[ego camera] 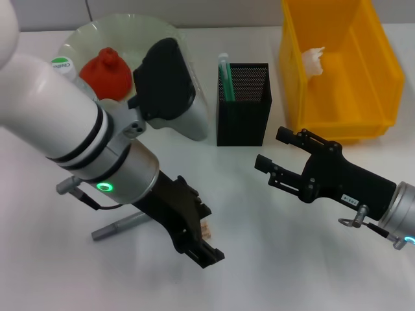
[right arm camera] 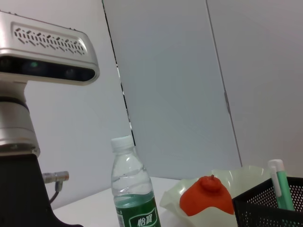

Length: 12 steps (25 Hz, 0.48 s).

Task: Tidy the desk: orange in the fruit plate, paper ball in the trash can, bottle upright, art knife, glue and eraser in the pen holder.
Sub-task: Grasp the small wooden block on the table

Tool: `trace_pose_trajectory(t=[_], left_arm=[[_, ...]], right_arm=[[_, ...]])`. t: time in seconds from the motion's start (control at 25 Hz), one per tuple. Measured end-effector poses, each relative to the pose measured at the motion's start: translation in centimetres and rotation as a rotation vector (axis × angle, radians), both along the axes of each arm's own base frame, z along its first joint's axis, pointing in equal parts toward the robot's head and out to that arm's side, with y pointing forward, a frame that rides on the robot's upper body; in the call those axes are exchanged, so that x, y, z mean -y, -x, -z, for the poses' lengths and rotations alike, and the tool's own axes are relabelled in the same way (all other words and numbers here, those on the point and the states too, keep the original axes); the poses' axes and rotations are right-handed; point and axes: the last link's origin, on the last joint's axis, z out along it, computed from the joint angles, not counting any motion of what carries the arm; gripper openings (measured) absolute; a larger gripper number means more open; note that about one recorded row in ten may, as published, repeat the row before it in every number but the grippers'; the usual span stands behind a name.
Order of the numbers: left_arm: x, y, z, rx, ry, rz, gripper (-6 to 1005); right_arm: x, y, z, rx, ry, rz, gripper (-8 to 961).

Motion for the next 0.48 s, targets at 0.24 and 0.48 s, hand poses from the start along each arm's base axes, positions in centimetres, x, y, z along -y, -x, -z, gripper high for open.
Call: trace_pose_trajectory(t=[0.24, 0.48], left_arm=[[-0.6, 0.2, 0.7, 0.005, -0.015, -0.010, 768], [-0.9, 1.0, 1.1, 0.000, -0.026, -0.037, 764]], right_arm=[[-0.1, 0.1, 0.0, 0.000, 0.000, -0.002, 752], [-0.2, 0.1, 0.0, -0.002, 0.002, -0.002, 751]])
